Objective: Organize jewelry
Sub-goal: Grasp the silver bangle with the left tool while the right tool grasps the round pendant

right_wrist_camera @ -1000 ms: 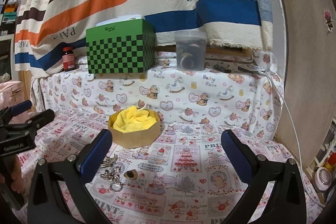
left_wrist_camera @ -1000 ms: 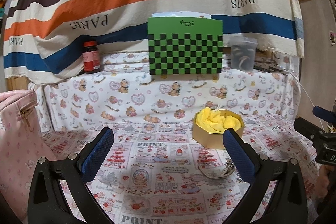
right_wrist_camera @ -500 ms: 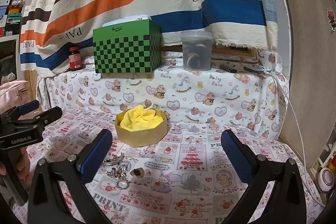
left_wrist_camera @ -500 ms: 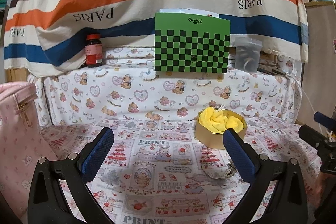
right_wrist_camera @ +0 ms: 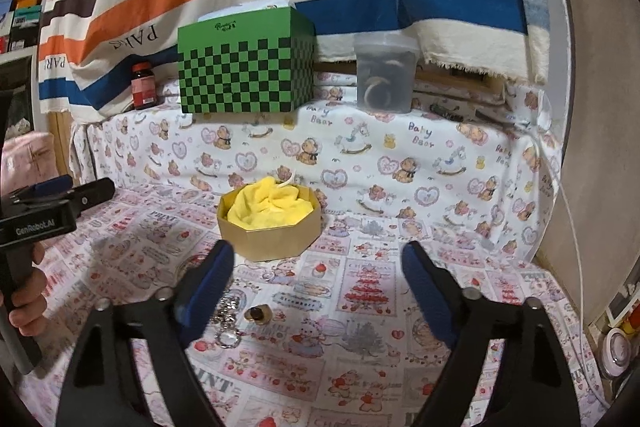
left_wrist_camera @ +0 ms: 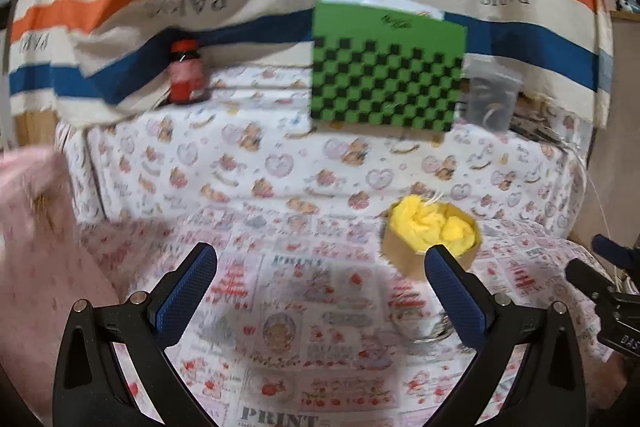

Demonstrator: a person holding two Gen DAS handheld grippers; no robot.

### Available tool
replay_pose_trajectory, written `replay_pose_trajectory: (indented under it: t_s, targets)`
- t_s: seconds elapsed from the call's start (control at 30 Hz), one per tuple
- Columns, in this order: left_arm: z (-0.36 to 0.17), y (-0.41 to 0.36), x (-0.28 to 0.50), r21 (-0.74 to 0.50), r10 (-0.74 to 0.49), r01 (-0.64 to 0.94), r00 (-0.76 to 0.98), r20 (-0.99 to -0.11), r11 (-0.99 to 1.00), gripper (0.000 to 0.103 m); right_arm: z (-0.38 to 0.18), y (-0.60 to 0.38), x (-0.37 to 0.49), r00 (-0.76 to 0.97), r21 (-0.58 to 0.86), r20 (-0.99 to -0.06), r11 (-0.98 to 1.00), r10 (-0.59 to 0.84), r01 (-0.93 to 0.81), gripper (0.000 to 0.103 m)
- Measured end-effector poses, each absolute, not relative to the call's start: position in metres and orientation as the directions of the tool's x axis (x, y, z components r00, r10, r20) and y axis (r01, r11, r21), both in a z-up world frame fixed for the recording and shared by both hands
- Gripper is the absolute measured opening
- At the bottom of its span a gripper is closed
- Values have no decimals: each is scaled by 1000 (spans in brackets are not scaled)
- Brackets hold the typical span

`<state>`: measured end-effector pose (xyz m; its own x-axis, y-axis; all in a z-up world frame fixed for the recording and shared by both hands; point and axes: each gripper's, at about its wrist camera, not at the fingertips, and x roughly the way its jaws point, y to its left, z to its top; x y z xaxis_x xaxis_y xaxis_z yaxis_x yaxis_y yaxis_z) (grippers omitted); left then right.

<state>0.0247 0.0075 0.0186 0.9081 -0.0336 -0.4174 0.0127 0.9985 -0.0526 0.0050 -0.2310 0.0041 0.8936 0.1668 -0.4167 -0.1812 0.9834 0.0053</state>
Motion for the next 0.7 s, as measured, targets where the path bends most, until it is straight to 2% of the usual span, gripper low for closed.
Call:
replay_pose_trajectory:
  t_s: [0.1,0.27,0.37,0.47,0.53,0.57,0.63,0.7]
  targets:
    - [48,1,31,-62,-44,20,911,-409,998,103,21,-234,10,877,58,-435,978,204,-199,79]
    - [85,11,53,-210,-69,-19,911,-407,977,103,62,-234,26,866,140,-437,969,244,-203,79]
    - [87,17,68,-245,-62,-56,891,-449,968,103,69,-233,41,844,193,-451,955,291,-226,79]
    - [67,26,77,-332,-165,-4,863,-477,943,103,53,-232,62,798,243,-509,943,322,-226,78]
    - [46,30,89,-395,-255,23,796,-549,919,103,30,-229,77,735,266,-583,936,347,-231,70]
    - [38,31,94,-408,-282,22,758,-589,913,98,18,-226,84,692,269,-627,933,359,-240,69]
    - [28,32,99,-404,-280,-6,712,-644,915,90,-1,-219,92,634,269,-676,927,375,-262,62]
    - [23,31,98,-373,-242,-31,711,-661,927,90,-16,-209,99,579,258,-724,926,375,-277,52]
